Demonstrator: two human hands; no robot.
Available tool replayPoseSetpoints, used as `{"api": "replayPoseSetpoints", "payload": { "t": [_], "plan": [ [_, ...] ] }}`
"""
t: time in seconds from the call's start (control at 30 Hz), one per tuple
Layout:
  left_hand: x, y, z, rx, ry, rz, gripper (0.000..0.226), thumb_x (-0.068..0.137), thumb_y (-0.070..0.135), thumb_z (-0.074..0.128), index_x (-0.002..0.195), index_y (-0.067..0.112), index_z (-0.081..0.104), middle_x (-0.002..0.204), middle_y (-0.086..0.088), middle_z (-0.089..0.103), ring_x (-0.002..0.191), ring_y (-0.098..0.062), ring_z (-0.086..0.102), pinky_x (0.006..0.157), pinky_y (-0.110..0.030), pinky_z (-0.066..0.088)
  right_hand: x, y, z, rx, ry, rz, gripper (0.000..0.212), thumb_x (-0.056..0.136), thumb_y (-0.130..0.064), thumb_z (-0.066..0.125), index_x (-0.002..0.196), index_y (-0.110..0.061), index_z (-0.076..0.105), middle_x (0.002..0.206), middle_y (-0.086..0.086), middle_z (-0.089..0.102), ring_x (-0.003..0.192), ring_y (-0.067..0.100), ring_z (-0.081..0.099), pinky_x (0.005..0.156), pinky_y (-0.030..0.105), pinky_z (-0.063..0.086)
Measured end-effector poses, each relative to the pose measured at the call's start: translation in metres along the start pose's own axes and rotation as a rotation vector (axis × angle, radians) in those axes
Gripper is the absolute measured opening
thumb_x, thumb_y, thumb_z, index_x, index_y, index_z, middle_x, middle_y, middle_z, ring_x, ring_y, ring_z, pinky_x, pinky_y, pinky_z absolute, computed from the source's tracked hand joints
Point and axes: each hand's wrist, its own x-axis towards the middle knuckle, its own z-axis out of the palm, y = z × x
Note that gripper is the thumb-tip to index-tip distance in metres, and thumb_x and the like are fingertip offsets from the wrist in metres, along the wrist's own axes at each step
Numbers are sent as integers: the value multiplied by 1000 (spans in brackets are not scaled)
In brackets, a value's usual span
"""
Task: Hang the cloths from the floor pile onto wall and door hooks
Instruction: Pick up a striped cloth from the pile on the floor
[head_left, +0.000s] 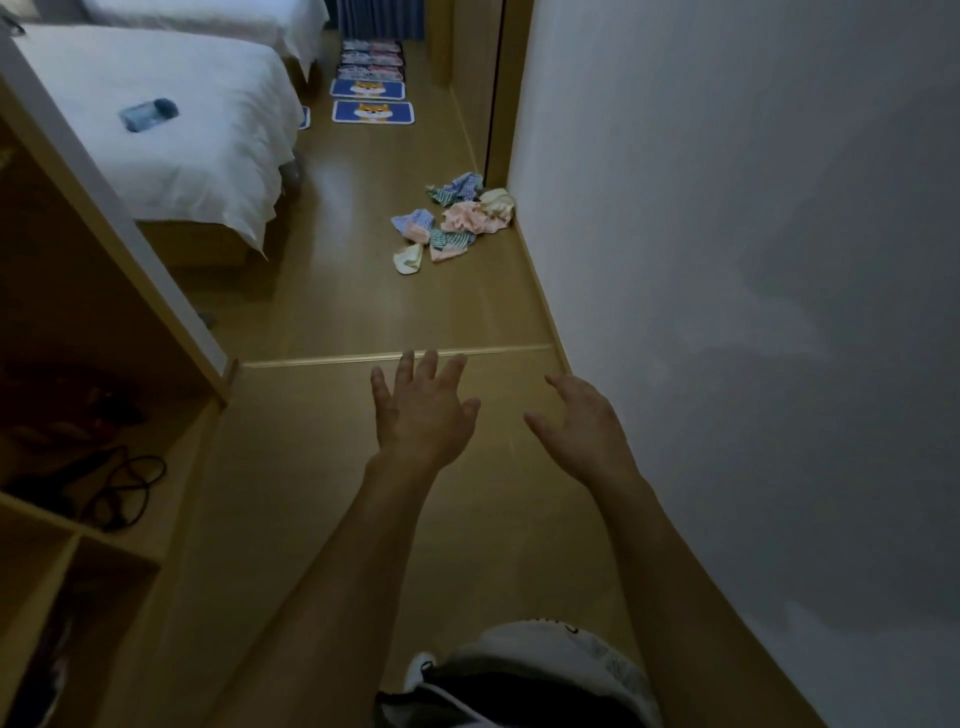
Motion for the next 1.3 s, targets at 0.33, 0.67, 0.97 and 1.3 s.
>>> {"api": "replayPoseSetpoints", "payload": {
  "t": [0.33, 0.67, 0.97, 1.3],
  "plan": [
    [92, -17, 1, -5, -53, -7, 61, 97, 50, 40, 152, 35, 18, 161, 0, 15, 150, -23, 2, 117, -56, 1, 94, -20, 18, 59, -31, 25, 64, 90, -46, 58, 146, -24, 37, 150, 2, 39, 137, 21, 36, 112, 41, 34],
    [228, -7, -7, 29, -69, -148, 60, 97, 53, 40, 151, 38, 18, 162, 0, 14, 150, -27, 3, 116, -58, 2, 253, -27, 8, 91, -120, -60, 64, 89, -46, 59, 146, -25, 38, 149, 1, 40, 137, 21, 36, 111, 41, 34],
    [355, 32, -4, -14, -83, -190, 59, 97, 53, 40, 151, 39, 20, 161, 0, 16, 149, -28, 7, 116, -59, 6, 386, -9, -20, 154, -131, -88, 62, 89, -45, 59, 145, -25, 39, 149, 0, 40, 137, 19, 36, 112, 40, 33],
    [477, 41, 12, -53, -115, -116, 60, 96, 52, 42, 150, 37, 21, 161, -2, 16, 149, -23, 9, 117, -56, 8, 493, 0, -16, 107, -122, -39, 66, 89, -46, 59, 146, -25, 37, 153, 0, 36, 138, 19, 35, 113, 39, 31]
  ]
}}
